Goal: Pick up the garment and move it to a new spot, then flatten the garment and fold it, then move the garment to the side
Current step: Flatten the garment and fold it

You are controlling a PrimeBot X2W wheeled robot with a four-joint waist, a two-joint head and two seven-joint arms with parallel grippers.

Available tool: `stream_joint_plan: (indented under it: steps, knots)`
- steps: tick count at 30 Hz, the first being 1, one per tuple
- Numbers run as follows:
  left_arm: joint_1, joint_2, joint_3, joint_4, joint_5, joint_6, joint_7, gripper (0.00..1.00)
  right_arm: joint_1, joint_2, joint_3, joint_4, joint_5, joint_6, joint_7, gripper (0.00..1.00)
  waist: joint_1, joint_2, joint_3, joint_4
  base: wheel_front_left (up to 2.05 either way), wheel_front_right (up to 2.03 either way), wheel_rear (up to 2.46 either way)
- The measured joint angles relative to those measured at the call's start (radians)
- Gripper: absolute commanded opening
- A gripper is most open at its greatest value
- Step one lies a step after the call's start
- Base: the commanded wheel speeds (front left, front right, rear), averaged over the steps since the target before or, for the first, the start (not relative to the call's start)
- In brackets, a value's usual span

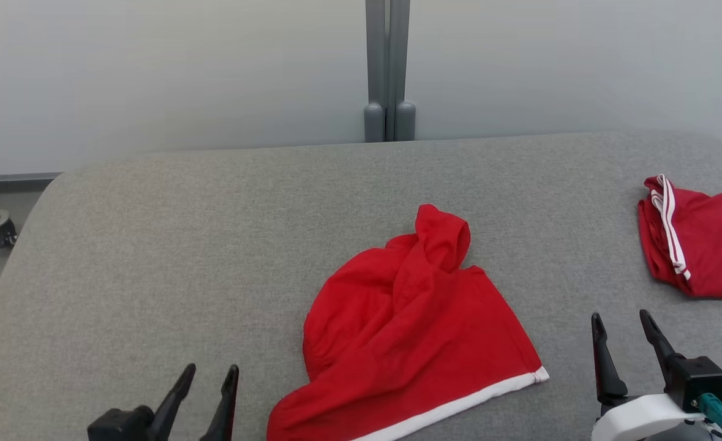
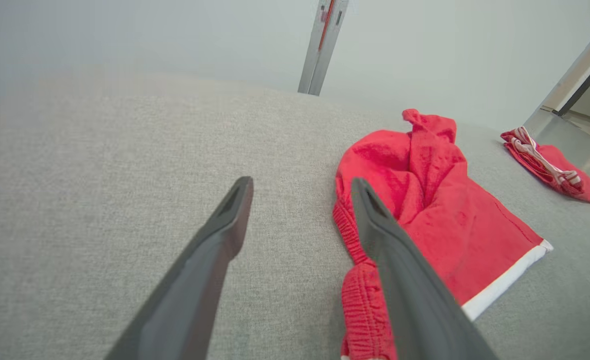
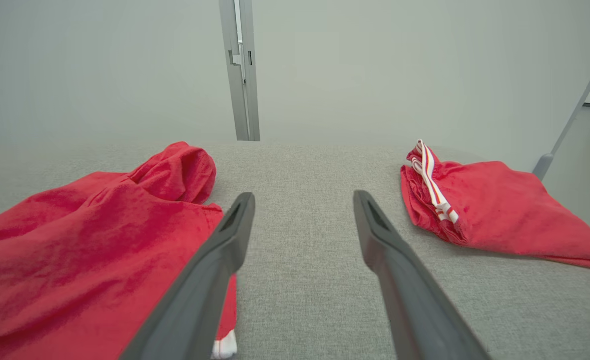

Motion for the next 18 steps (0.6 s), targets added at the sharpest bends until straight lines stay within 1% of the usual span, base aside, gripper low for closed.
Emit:
stream_joint_plan:
  steps: [1, 3, 4, 7, 10, 13, 16, 18]
  knots:
    - [0.011, -0.015, 0.031, -0.012, 0.025, 0.002, 0.000, 1.00, 0.001, 0.000, 0.002, -0.002, 0.000, 0.000, 0.000, 1.00, 0.0000, 0.0000, -0.001, 0.003, 0.00, 0.00, 0.00]
    - [0.063, -0.070, 0.128, -0.045, 0.107, -0.001, -0.001, 1.00, 0.006, 0.001, 0.008, -0.006, 0.001, 0.000, 0.000, 1.00, 0.0000, 0.0000, -0.007, 0.011, 0.00, 0.00, 0.00]
    - [0.086, -0.090, 0.160, -0.055, 0.138, -0.004, -0.001, 1.00, 0.011, 0.000, 0.009, -0.007, 0.001, 0.000, 0.000, 1.00, 0.0000, 0.0000, -0.008, 0.014, 0.00, 0.00, 0.00]
    - [0.140, -0.171, 0.293, -0.087, 0.237, -0.042, -0.001, 1.00, 0.022, 0.000, 0.016, -0.012, 0.007, 0.000, 0.000, 1.00, 0.0000, 0.0000, -0.014, 0.022, 0.00, 0.00, 0.00]
    - [0.172, -0.232, 0.384, -0.087, 0.314, -0.083, -0.001, 1.00, 0.032, 0.000, 0.032, -0.015, 0.007, 0.000, 0.000, 1.00, 0.0000, 0.0000, -0.018, 0.028, 0.00, 0.00, 0.00]
    - [0.192, -0.275, 0.435, -0.069, 0.369, -0.114, -0.001, 1.00, 0.040, 0.000, 0.047, -0.016, 0.006, 0.000, 0.000, 1.00, 0.0000, 0.0000, -0.021, 0.033, 0.00, 0.00, 0.00]
    - [0.192, -0.294, 0.458, -0.063, 0.398, -0.126, -0.001, 1.00, 0.042, 0.000, 0.063, -0.016, 0.007, 0.000, 0.000, 1.00, 0.0000, 0.0000, -0.022, 0.037, 0.00, 0.00, 0.00]
    - [0.192, -0.303, 0.452, -0.063, 0.403, -0.128, -0.001, 1.00, 0.044, 0.000, 0.071, -0.016, 0.010, 0.000, 0.000, 1.00, 0.0000, 0.0000, -0.022, 0.038, 0.00, 0.00, 0.00]
